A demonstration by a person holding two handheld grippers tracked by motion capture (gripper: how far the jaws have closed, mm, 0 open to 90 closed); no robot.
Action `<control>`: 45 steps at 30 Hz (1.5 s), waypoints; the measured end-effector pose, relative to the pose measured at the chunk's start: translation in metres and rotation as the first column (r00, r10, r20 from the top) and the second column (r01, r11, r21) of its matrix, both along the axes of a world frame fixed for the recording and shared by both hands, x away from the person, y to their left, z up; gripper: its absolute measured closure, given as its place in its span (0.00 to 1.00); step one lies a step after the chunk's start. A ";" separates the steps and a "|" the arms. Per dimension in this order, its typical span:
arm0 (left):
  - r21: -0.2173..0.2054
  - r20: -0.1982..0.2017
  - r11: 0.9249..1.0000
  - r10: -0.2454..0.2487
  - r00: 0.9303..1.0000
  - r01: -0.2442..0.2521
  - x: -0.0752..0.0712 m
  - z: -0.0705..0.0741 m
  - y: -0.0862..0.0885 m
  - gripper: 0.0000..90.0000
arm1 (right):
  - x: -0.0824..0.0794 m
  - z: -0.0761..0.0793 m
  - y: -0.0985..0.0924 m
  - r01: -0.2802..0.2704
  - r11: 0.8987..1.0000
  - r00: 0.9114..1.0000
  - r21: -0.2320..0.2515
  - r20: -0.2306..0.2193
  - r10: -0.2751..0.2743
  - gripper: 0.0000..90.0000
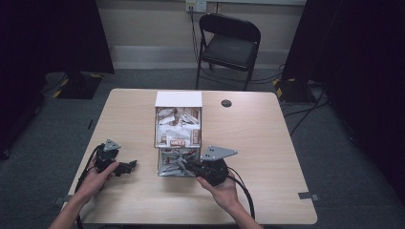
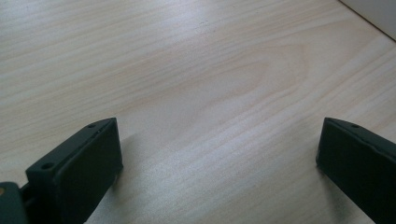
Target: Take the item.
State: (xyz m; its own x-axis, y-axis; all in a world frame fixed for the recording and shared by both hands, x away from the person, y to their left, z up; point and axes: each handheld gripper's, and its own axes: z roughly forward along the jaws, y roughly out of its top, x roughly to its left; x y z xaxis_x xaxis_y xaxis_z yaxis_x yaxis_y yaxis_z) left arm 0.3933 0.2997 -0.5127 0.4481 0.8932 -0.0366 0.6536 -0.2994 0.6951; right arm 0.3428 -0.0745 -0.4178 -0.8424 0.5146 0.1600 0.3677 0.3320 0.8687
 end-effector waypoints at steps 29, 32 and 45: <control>0.000 0.000 1.000 0.000 1.000 0.000 0.000 0.000 0.000 0.00 | -0.023 0.023 -0.025 0.014 0.998 0.999 0.055 0.032 -0.016 1.00; 0.000 0.000 1.000 0.000 1.000 0.000 0.000 0.000 0.000 0.00 | -0.026 0.025 -0.035 0.030 0.997 0.999 0.068 0.030 -0.032 1.00; 0.000 0.000 1.000 0.000 1.000 0.000 0.000 0.000 0.000 0.00 | -0.019 0.025 -0.073 0.119 0.991 0.993 0.062 0.020 -0.120 1.00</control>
